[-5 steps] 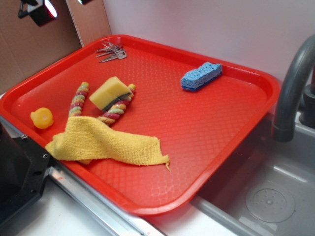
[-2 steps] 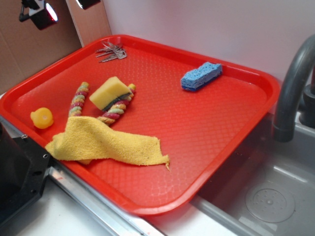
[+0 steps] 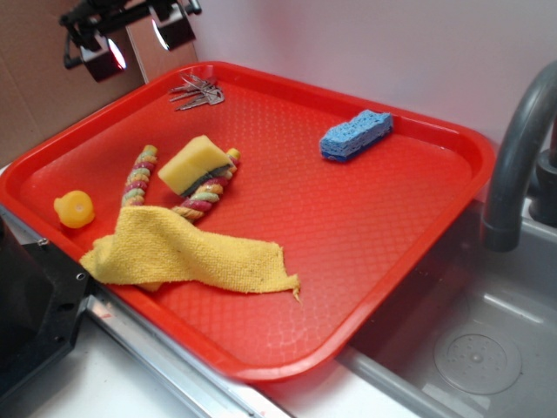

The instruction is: Grab the silver keys.

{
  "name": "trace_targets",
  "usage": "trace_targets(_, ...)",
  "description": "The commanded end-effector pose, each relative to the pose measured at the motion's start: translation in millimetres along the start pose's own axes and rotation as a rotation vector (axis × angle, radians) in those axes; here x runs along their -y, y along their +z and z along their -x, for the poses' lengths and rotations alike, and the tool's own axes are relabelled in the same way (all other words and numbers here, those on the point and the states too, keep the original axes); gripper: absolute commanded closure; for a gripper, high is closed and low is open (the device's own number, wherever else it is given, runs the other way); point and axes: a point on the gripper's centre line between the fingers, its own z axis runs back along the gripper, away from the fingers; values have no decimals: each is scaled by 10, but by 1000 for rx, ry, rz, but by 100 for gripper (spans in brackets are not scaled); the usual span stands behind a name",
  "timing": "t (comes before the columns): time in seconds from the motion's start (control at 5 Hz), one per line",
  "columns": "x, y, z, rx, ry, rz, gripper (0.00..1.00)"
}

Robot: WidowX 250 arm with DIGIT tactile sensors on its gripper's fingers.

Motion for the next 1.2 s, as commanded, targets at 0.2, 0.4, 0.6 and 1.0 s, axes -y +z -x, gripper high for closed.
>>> trace_targets(0.2, 62, -249, -338, 61, 33, -39, 0)
trace_targets(0.4, 107, -373, -365, 24, 32, -57, 0)
trace_targets(0.6, 161, -406, -326, 12, 12, -46, 0)
trace_targets(1.0, 228, -286, -379, 23, 8, 18, 0)
